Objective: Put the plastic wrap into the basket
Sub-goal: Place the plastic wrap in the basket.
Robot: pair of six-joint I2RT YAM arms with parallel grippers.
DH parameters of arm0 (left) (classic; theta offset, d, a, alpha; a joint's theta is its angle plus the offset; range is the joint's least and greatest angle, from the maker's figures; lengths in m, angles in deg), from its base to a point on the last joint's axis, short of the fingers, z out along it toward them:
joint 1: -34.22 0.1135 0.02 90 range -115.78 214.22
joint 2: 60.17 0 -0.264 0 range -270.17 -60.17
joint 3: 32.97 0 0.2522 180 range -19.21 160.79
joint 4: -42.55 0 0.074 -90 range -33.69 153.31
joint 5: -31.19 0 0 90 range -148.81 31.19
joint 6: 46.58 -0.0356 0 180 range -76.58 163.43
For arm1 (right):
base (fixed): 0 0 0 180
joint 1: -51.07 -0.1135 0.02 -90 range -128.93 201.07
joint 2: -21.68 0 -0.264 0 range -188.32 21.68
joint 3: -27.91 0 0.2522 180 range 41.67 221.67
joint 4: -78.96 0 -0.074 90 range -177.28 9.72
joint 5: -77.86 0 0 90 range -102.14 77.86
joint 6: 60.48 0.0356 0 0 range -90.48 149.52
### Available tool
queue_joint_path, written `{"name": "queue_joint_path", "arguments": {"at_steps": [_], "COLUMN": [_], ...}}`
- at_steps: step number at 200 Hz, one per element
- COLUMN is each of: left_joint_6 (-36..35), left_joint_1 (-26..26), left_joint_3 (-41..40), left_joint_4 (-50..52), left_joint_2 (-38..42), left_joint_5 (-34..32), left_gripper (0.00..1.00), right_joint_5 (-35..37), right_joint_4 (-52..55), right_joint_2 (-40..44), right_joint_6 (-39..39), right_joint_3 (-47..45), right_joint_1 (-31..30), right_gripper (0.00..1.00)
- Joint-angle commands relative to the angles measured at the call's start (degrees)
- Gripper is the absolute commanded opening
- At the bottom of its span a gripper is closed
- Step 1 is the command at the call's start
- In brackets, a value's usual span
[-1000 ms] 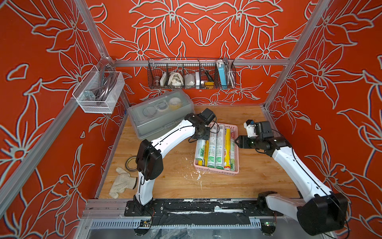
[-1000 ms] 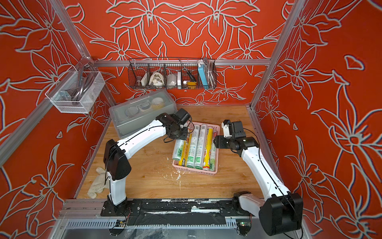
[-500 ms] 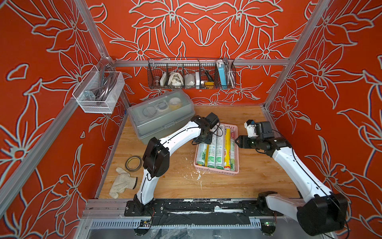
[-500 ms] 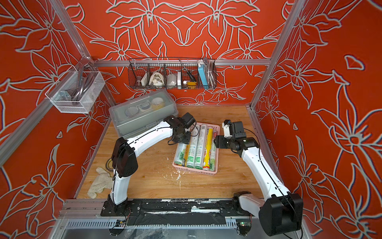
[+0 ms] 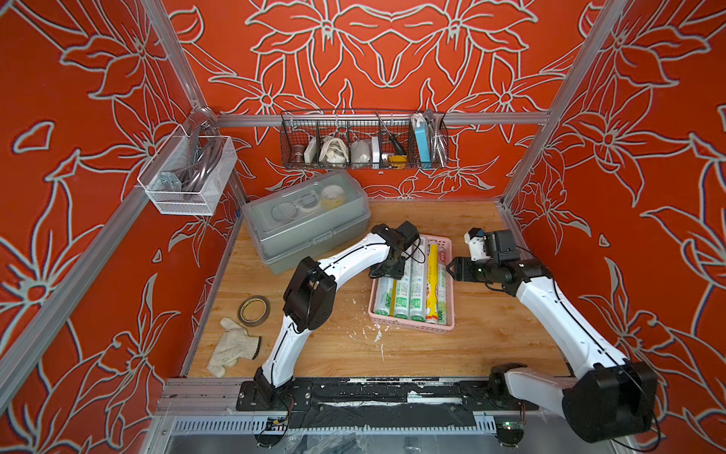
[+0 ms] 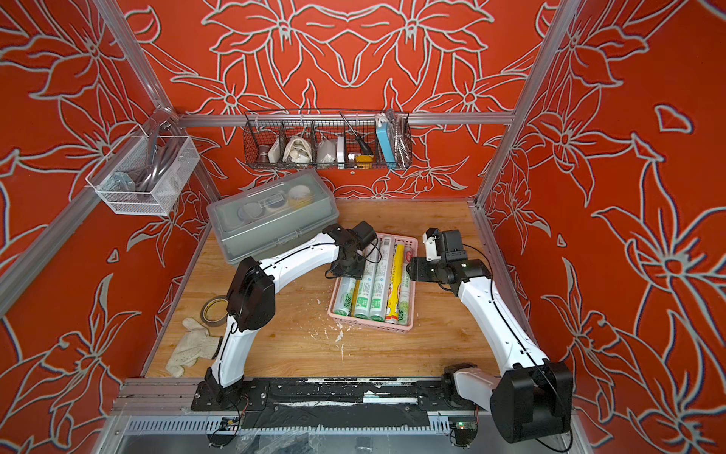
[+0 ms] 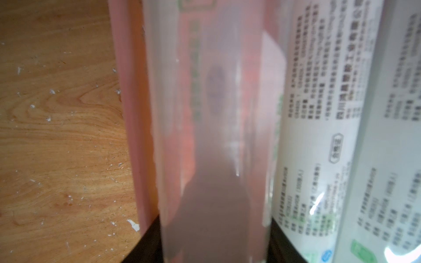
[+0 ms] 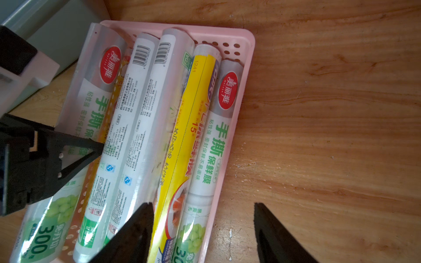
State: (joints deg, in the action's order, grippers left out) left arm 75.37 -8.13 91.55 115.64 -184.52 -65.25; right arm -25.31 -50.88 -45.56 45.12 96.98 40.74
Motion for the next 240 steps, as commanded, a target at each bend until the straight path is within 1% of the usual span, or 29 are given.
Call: {"name": "queue_joint_path", "arguments": {"at_steps": [1, 32, 56, 87, 134, 164, 189, 210, 220, 240], "left_joint_6": [0.64, 0.33, 0.55, 0.63, 1.01, 1.19, 0.48, -0.97, -2.03, -4.28], "left_joint_1": [-0.4, -0.45, -0.45, -0.46, -0.45, -0.46, -0.45, -0.32, -0.12, 0.32], "left_joint_3": [2.24, 2.17, 1.74, 1.66, 1.3, 0.65, -1.17, -4.2, -5.22, -8.55], "left_joint_4": [0.34, -0.41, -1.44, -1.78, -2.28, -2.83, -5.47, -8.91, -9.8, -12.2], "left_joint_2": [-0.17, -0.21, 0.23, 0.58, 1.81, 3.64, 6.5, 11.02, 13.38, 19.3], "left_joint_5": [-1.38, 0.0, 1.13, 2.04, 2.57, 2.75, 4.8, 4.6, 3.94, 0.17], "left_gripper": [0.4, 0.46, 0.48, 0.57, 0.61, 0.61, 0.61, 0.61, 0.61, 0.62], "right_joint_5": [0.43, 0.17, -0.01, -0.98, -1.48, -1.03, -0.35, 0.47, 0.77, 1.83], "right_joint_4": [-0.19, -0.28, 0.04, -0.01, 0.0, 0.07, 0.11, 1.01, 2.08, 3.42], "right_joint_2": [-0.61, -0.94, -1.57, -1.75, -1.86, -1.52, -0.92, -0.27, -0.03, 0.81], "right_joint_6": [0.58, 0.58, 0.58, 0.29, 0.09, -0.05, -0.12, -0.04, 0.05, 0.22], "right_joint_3": [-0.38, -0.47, -0.12, -0.18, -0.03, 0.0, 0.13, 0.95, 1.91, 3.47], "right_joint_1": [0.43, 0.53, 0.61, 0.58, 0.71, 0.82, 0.81, 0.79, 0.8, 0.82], "right_gripper": [0.69, 0.7, 0.7, 0.69, 0.69, 0.69, 0.69, 0.69, 0.69, 0.69]}}
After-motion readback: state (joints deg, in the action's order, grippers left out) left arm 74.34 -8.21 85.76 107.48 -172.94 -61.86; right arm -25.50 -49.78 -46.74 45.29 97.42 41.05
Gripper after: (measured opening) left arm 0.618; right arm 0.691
